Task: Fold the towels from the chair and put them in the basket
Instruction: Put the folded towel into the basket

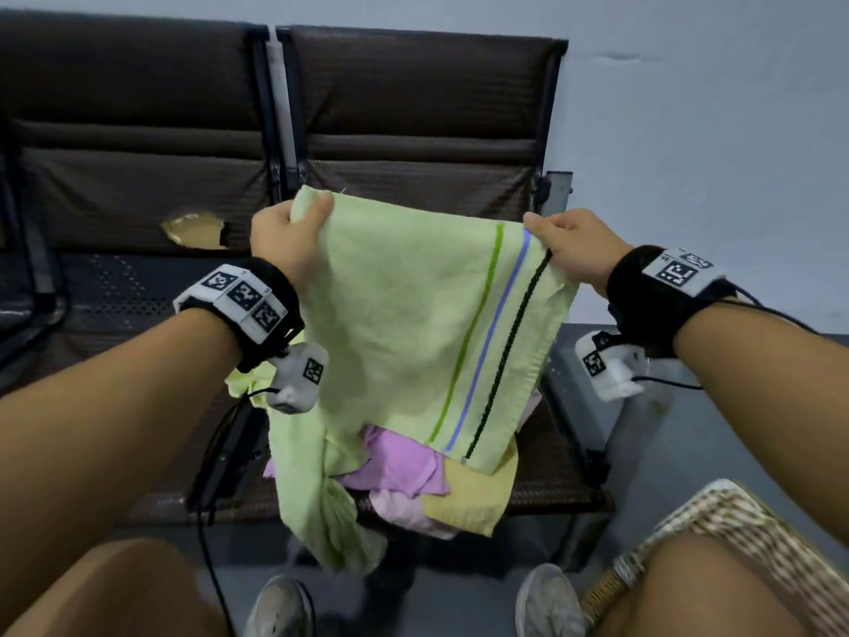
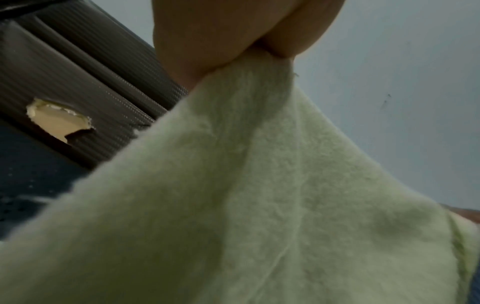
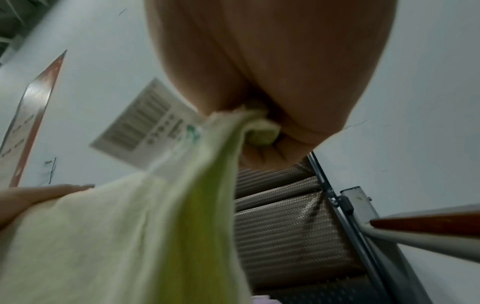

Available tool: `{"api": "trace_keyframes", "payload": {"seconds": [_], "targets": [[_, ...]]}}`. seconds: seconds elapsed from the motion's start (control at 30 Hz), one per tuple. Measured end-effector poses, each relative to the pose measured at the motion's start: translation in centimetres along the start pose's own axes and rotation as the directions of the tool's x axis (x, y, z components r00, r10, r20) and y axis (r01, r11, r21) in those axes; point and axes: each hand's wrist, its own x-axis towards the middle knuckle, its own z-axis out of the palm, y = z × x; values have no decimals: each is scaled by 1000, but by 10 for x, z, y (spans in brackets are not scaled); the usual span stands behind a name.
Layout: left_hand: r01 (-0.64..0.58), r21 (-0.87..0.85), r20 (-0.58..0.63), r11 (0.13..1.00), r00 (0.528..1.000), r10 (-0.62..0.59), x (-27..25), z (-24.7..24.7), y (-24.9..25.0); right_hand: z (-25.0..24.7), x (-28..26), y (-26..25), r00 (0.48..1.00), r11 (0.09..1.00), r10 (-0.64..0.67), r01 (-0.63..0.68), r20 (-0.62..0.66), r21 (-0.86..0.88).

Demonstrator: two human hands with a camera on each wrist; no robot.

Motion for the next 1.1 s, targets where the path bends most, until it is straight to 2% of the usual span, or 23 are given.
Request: {"api": "trace_keyframes", "payload": {"seconds": [0.1,0.17,0.27,0.37,0.43,0.53,0.57,0.63,0.67,0.7,0.77,0.8,0.83,0.87,0.93,0.97,1.0,1.03,1.1], "targets": [[42,-107,-73,993,996,-50,2,11,10,1,-2,-17,997,986,66,-59,-42,153],[60,-139,-66,988,995,-70,0,23,19,4,-8,-36,992,956,120,-105,-38,274],[72,-163,85,984,995,-59,-15,47,35,13,-15,-59,986,875,165,-160,29,458],[43,-161,273,986,962,2,-40,70,43,25,-20,-74,983,837,125,-178,136,517],[-66,-87,337,994,937,91,-59,78,47,30,-24,-81,975,816,119,-204,188,542],[-218,32,464,975,867,179,-75,77,50,33,-26,-79,969,806,136,-228,204,545],[-198,12,488,980,857,167,-76,75,51,32,-26,-76,970,822,152,-231,191,521],[50,-150,527,987,849,37,-76,71,51,32,-27,-69,967,836,182,-247,178,489],[176,-207,528,962,848,-42,-74,69,50,31,-28,-67,964,827,188,-258,187,500],[245,-238,490,940,866,-102,-72,69,49,30,-29,-66,963,817,187,-263,196,513],[247,-205,373,947,914,-158,-66,68,46,29,-32,-66,963,810,124,-237,238,536],[246,-169,352,955,920,-175,-65,68,45,28,-35,-68,956,815,66,-216,284,537],[261,-139,398,955,898,-188,-65,66,45,27,-37,-69,944,825,12,-196,330,530],[304,-119,505,945,838,-205,-66,65,45,27,-39,-70,932,833,-26,-180,362,523],[428,-121,718,895,661,-219,-63,59,44,24,-37,-69,924,834,-58,-164,379,527],[464,-109,765,879,604,-224,-60,56,43,22,-35,-67,926,833,-61,-158,373,529],[467,-81,767,881,593,-244,-56,54,42,20,-33,-65,937,845,-60,-137,345,517],[456,-63,742,887,616,-264,-52,55,41,17,-31,-63,948,880,-56,-101,314,463],[374,-62,635,925,730,-253,-44,59,41,9,-22,-53,958,971,-51,-18,281,238]]}}
